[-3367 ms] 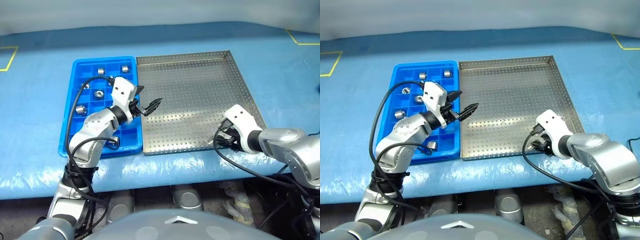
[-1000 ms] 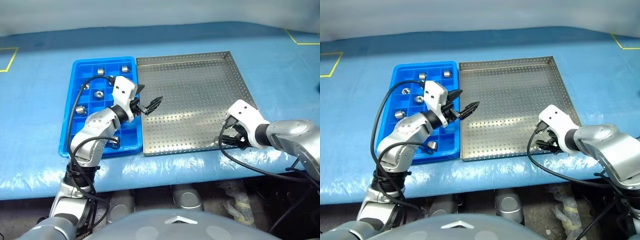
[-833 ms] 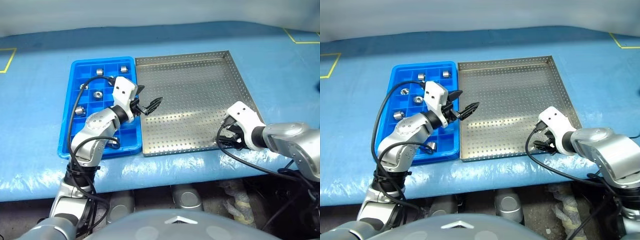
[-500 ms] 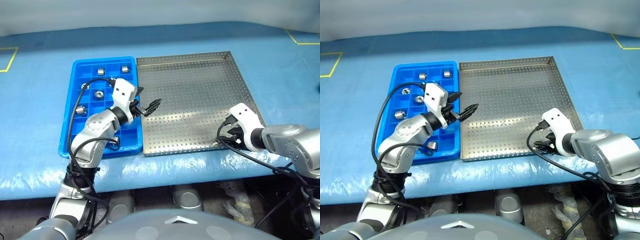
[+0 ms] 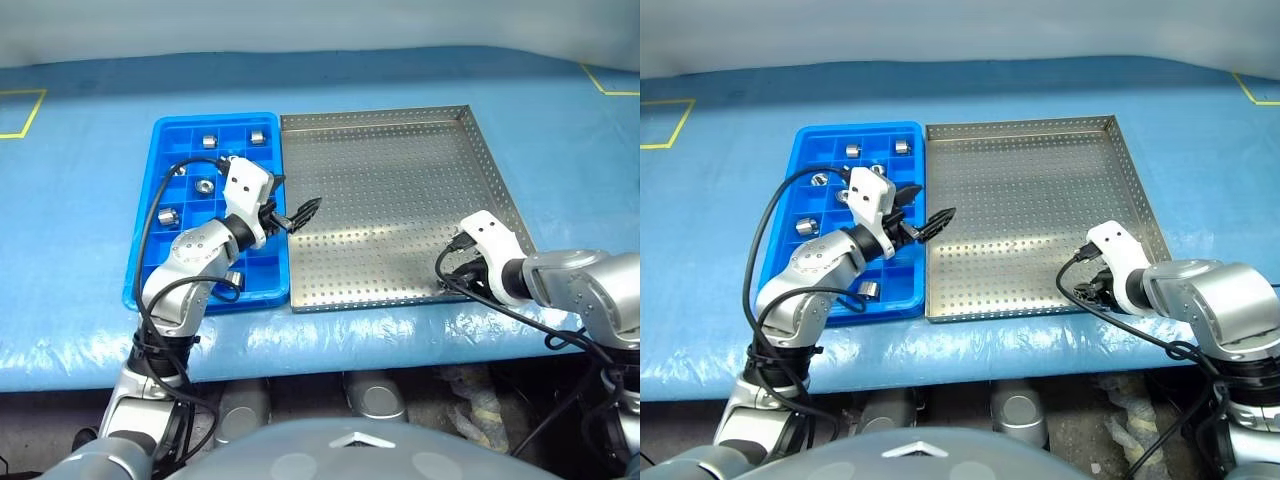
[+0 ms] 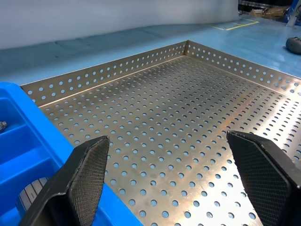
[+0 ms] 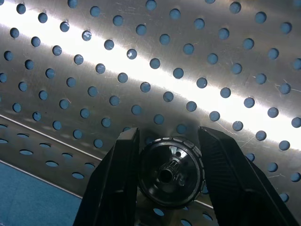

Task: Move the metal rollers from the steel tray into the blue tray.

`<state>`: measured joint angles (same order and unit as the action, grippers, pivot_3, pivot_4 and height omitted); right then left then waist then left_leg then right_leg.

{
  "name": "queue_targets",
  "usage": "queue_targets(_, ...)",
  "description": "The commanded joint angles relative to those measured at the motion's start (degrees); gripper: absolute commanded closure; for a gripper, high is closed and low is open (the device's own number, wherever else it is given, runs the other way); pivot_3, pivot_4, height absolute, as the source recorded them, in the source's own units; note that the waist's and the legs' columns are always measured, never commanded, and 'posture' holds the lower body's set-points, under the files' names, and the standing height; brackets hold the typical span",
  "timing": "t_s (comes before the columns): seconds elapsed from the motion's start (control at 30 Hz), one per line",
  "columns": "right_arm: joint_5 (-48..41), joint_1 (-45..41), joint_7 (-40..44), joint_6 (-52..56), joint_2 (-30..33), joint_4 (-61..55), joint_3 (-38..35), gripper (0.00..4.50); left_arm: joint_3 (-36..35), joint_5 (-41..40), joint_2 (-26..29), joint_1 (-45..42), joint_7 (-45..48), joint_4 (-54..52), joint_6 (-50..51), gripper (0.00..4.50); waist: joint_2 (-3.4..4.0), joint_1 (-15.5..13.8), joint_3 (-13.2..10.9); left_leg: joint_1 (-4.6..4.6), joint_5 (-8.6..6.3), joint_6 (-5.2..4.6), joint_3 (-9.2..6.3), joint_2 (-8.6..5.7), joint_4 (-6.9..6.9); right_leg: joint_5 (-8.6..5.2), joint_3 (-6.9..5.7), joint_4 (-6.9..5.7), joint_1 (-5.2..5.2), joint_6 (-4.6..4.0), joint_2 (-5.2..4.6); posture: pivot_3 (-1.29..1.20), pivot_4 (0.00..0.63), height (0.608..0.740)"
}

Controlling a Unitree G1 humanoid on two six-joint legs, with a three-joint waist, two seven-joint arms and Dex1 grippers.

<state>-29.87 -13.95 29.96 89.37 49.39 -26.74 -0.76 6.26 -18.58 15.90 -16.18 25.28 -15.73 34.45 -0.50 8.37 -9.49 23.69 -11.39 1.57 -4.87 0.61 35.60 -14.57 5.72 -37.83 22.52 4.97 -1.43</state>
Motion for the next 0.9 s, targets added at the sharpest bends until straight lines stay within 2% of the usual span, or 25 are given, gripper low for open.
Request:
queue_targets(0.03, -0.1, -0.1, -0.2, 0.5, 0.1, 0.5, 0.3, 2.88, -0.4, 0.0, -0.1, -0.3, 0.0, -1.7, -0.8, 0.15, 0.00, 0.0, 0.0, 0.00, 0.00, 0.00, 0.00, 0.00, 0.00, 0.00, 0.00, 0.00, 0.00, 0.00, 0.00, -0.21, 0.150, 0.740)
queue_targets(0.37, 0.4, -3.4, -2.0, -0.8, -1.9, -1.1, -0.7, 2.89, -0.7, -0.1, -0.2, -1.0, 0.0, -1.2, -1.1, 0.15, 0.01, 0.4, 0.0, -0.01, 0.00, 0.00, 0.00, 0.01, 0.00, 0.00, 0.00, -0.01, 0.01, 0.01, 0.01, -0.22, 0.150, 0.740)
queue_targets(0.53, 0.5, -8.3, -4.4, -1.4, -6.8, -3.8, -3.1, 2.89, -1.7, -0.4, -0.6, -1.2, -0.6, -1.2, -1.3, 0.15, 0.01, 1.0, 0.0, 0.00, 0.00, 0.00, 0.00, 0.01, -0.01, 0.01, 0.01, -0.02, 0.02, 0.01, 0.01, -0.21, 0.150, 0.740)
queue_targets(0.7, -0.4, -14.7, -8.1, -2.7, -18.7, -8.3, -4.3, 2.89, -7.4, -2.2, 1.2, -3.3, -1.5, -3.7, -0.6, 0.15, 0.01, 1.4, 0.0, 0.01, 0.00, 0.00, -0.01, 0.06, -0.03, 0.01, 0.01, -0.09, 0.08, 0.01, 0.06, -0.16, 0.150, 0.740)
queue_targets(0.9, 0.5, -18.1, -12.0, -10.7, -33.9, -7.3, 2.4, 2.89, -16.3, -3.4, 10.4, -8.0, -1.2, -6.8, 0.8, 0.15, 0.04, 1.0, 0.0, 0.05, 0.01, 0.00, -0.09, 0.13, -0.10, 0.01, -0.04, -0.13, 0.15, -0.01, 0.15, -0.10, 0.150, 0.740)
